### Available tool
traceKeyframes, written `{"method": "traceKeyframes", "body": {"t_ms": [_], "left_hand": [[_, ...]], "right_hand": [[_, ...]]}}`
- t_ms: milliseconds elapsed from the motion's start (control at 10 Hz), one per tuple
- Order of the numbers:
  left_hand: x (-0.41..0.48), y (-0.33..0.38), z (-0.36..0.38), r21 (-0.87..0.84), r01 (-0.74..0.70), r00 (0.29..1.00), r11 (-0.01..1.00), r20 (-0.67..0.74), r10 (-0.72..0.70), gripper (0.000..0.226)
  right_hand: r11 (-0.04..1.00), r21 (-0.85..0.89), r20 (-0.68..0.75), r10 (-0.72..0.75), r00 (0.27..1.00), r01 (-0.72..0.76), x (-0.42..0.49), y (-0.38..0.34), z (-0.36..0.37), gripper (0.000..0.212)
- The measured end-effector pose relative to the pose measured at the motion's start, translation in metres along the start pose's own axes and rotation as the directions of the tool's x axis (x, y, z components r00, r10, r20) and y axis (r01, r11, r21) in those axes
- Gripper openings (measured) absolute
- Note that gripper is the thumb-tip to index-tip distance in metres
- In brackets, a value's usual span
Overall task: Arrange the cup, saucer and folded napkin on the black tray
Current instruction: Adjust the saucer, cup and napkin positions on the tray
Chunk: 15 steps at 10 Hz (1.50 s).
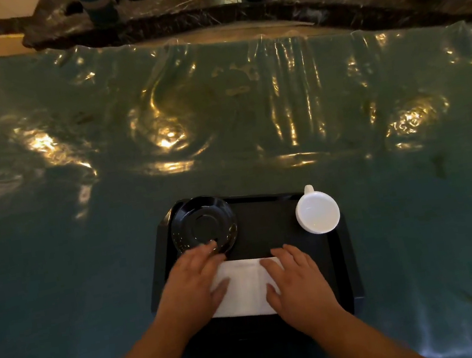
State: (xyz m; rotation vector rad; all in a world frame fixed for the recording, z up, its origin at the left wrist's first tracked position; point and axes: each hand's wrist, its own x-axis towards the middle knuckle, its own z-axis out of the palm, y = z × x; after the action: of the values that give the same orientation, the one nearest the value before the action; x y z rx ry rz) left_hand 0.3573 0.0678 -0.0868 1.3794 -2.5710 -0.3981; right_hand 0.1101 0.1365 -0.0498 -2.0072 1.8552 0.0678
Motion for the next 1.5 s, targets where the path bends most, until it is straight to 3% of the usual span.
{"method": "traceKeyframes", "body": {"t_ms": [100,200,300,400,900,1100,1500], "left_hand": [[0.018,-0.021,-0.026,0.002,0.268,0.963,0.963,-0.038,-0.268,0.073],[0.034,-0.037,-0.039,0.045,0.354,0.924,0.934,0.136,-0.356,0.104],[0.047,-0.047,-0.045,0.107,0.362,0.875,0.926,0.302,-0.377,0.12],[0.059,-0.047,-0.048,0.189,0.339,0.844,0.922,0.373,-0.386,0.127],[0.081,-0.04,-0.05,0.397,0.23,0.775,0.889,0.477,-0.414,0.128],[0.085,-0.038,-0.052,0.426,0.182,0.759,0.886,0.512,-0.402,0.117],[0.091,-0.035,-0.051,0.396,0.167,0.765,0.903,0.526,-0.372,0.118]], "right_hand": [[0.993,0.079,0.047,-0.097,0.994,0.093,0.027,-0.019,-0.016,0.065],[0.987,0.028,0.091,-0.163,0.982,0.161,0.054,-0.04,-0.017,0.073],[0.985,-0.027,0.159,-0.163,0.974,0.17,0.074,-0.053,-0.009,0.075],[0.987,-0.068,0.208,-0.129,0.97,0.146,0.091,-0.057,-0.008,0.075],[0.988,-0.064,0.268,-0.117,0.956,0.139,0.113,-0.056,-0.01,0.073],[0.99,-0.059,0.303,-0.103,0.947,0.126,0.116,-0.056,-0.012,0.072],[0.992,-0.047,0.319,-0.097,0.943,0.118,0.117,-0.056,-0.015,0.072]]}}
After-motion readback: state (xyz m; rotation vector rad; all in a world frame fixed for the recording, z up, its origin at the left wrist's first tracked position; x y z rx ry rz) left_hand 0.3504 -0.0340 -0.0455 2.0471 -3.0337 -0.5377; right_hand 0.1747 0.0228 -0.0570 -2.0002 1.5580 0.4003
